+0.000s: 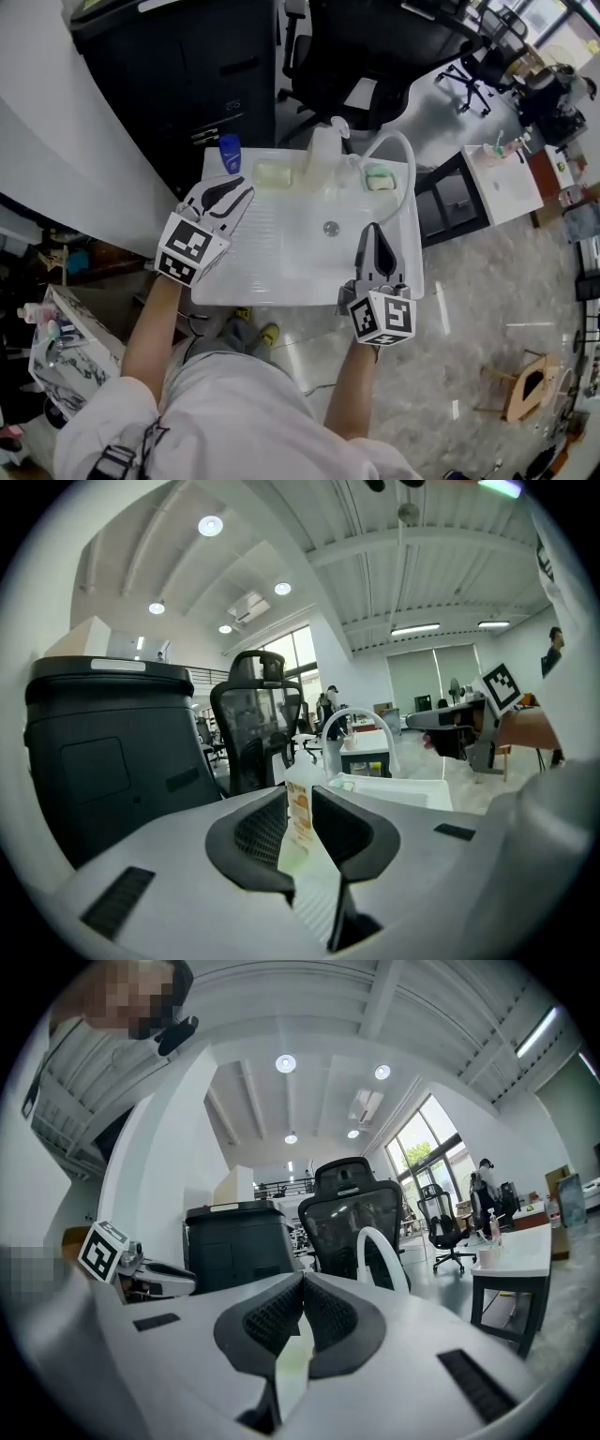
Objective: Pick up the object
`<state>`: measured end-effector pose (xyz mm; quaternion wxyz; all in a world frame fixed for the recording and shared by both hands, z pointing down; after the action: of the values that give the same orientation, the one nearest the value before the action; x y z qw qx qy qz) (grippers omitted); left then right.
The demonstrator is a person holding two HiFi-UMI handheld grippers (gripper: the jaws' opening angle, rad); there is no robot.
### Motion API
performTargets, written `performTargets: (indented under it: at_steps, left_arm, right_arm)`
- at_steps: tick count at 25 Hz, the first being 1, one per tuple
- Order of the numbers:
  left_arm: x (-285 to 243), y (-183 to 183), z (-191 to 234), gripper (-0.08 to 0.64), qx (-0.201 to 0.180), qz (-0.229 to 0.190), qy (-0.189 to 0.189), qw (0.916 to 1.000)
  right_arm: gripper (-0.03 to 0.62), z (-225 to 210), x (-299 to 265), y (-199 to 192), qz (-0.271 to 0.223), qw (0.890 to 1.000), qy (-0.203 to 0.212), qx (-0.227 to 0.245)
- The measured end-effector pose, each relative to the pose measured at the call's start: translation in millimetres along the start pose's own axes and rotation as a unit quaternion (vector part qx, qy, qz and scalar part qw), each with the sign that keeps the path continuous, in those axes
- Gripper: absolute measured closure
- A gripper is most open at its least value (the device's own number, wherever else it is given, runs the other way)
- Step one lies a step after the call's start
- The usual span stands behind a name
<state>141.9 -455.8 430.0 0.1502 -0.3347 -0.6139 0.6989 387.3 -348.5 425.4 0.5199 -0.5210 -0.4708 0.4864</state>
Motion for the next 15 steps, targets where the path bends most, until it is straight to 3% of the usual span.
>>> performTargets:
  at_steps: [9, 15]
  left_arm:
    - [-54.1, -26.7, 19.5, 0.483, -0.056, 0.057, -0.022, 0.9966]
    - [-97.0, -50.9, 30.6, 0.476, -0.098, 0.112, -0.042, 0.988]
  right_arm:
    - [0.584, -1.5, -28.6, -14.7, 0.003, 1.0, 0.004, 0.002]
    - [0.584, -6.0, -42.7, -25.0, 0.003, 1.0, 0.005, -0.01]
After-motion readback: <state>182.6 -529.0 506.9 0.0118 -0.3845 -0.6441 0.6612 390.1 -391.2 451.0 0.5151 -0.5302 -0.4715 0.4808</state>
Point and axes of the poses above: the fingertips, and each gripper's own axes: x backward along the fingers, z to its left, y out of its top, the point moved 5 cm from there along x, backward along the fingers, and after that the axes turned 11 degrees about x, right-handed, at the moved point
